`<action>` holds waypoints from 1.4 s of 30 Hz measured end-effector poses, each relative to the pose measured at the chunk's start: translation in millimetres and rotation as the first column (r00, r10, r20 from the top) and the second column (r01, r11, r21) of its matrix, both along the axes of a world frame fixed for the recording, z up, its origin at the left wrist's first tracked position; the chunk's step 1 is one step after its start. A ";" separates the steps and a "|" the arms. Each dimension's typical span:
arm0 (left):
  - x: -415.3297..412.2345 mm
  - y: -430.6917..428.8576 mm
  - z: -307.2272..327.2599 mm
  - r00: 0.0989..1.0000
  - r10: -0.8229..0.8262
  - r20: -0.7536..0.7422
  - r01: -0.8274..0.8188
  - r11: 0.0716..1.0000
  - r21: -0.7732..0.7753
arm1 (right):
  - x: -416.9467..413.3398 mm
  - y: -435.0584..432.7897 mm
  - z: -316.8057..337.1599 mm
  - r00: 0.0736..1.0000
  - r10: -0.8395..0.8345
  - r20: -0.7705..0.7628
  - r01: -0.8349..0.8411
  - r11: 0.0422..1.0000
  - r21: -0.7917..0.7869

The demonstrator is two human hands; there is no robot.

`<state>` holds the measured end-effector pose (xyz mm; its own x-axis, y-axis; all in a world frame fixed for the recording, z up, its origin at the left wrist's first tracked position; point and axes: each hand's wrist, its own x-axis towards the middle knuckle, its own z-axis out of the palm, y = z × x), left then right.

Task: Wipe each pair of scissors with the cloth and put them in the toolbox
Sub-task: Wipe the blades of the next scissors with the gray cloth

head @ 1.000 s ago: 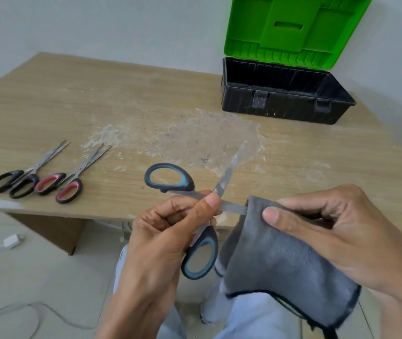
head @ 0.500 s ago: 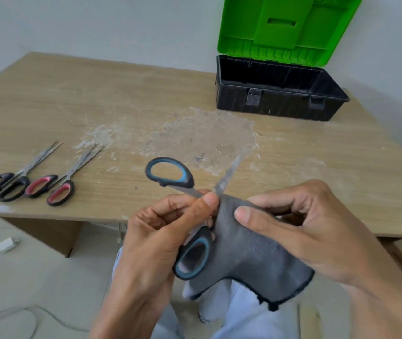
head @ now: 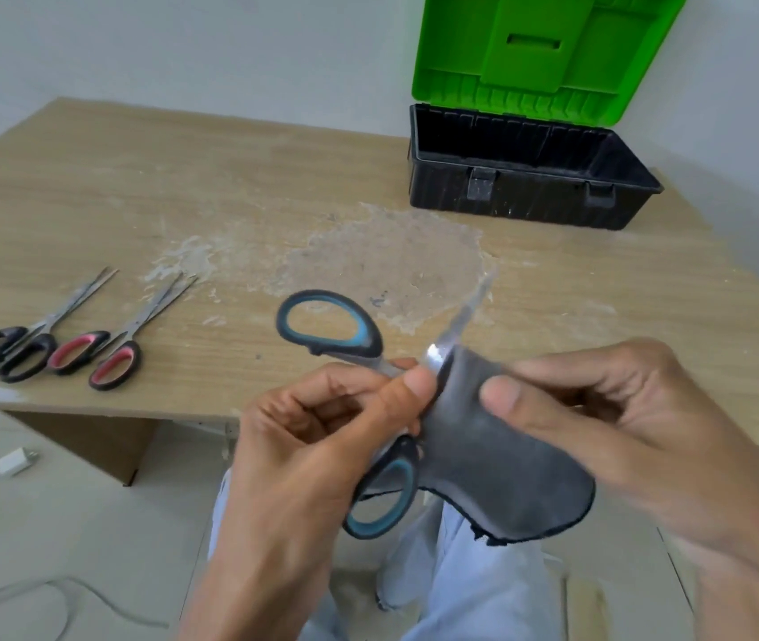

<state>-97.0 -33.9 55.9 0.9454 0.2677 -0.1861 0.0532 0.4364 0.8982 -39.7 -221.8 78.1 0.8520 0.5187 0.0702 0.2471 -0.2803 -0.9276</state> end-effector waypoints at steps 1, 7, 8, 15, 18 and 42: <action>-0.4 -0.1 0.0 1.000 -0.003 0.007 0.003 1.000 0.003 | -0.2 4.7 -1.4 0.999 0.020 0.030 -0.019 0.999 -0.038; -2.1 12.8 1.6 0.994 0.091 -0.054 -0.095 0.993 -0.069 | 1.1 0.7 0.0 0.998 0.000 0.066 0.006 0.996 -0.092; -2.4 11.5 1.5 0.995 0.080 -0.055 -0.083 0.995 -0.060 | 0.6 0.7 0.3 0.998 -0.014 0.068 0.020 0.996 -0.085; -3.2 5.7 -0.4 0.998 0.043 -0.054 -0.045 0.999 -0.030 | -2.0 15.4 -5.5 0.996 0.038 0.085 -0.029 0.995 -0.100; -4.7 11.9 1.7 0.991 0.063 -0.117 -0.078 0.989 -0.122 | 0.6 3.2 -6.2 0.999 0.015 0.050 -0.012 0.998 -0.061; -5.7 1.3 -0.3 0.996 0.081 -0.023 -0.081 0.997 0.011 | -1.3 6.6 -8.9 0.995 0.005 0.098 0.011 0.988 -0.156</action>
